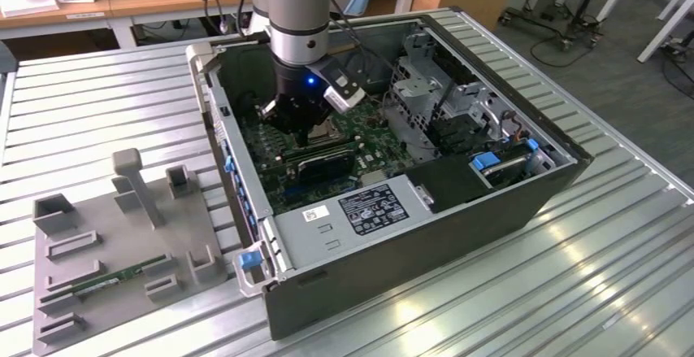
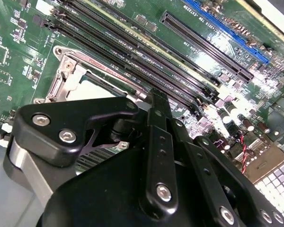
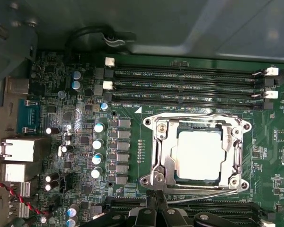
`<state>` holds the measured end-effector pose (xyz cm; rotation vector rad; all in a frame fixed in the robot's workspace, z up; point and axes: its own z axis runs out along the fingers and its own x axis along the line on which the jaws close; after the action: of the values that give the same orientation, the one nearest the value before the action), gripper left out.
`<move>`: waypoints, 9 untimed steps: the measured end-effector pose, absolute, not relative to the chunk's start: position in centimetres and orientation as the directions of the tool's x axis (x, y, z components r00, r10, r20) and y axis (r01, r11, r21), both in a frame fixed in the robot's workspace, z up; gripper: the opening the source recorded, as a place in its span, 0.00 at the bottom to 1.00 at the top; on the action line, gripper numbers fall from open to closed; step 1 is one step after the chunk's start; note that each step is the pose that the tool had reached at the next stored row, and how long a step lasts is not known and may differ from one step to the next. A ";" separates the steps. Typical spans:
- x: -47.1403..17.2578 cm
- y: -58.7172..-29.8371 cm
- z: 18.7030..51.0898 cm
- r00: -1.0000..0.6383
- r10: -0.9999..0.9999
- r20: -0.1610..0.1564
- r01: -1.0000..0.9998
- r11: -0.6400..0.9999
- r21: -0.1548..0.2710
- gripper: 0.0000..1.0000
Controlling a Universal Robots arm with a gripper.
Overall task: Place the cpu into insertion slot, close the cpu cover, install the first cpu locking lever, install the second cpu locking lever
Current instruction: 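Install the second cpu locking lever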
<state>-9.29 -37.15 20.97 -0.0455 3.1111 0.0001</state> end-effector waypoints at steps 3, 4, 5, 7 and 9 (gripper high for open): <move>-9.3 -37.1 20.9 -0.999 -0.029 -0.030 -0.029 1.000 0.000 0.11; -9.3 -37.1 20.9 -0.999 -0.029 -0.031 -0.029 1.000 0.000 0.11; -9.4 -37.1 20.9 -0.999 -0.029 -0.031 -0.029 1.000 0.000 0.11; -9.6 -37.1 20.9 -0.999 -0.029 -0.030 -0.029 1.000 0.000 0.11; -9.8 -37.1 20.8 -0.999 -0.029 -0.030 -0.029 1.000 0.000 0.11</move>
<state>-9.77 -37.14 20.81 -0.0454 3.1108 0.0008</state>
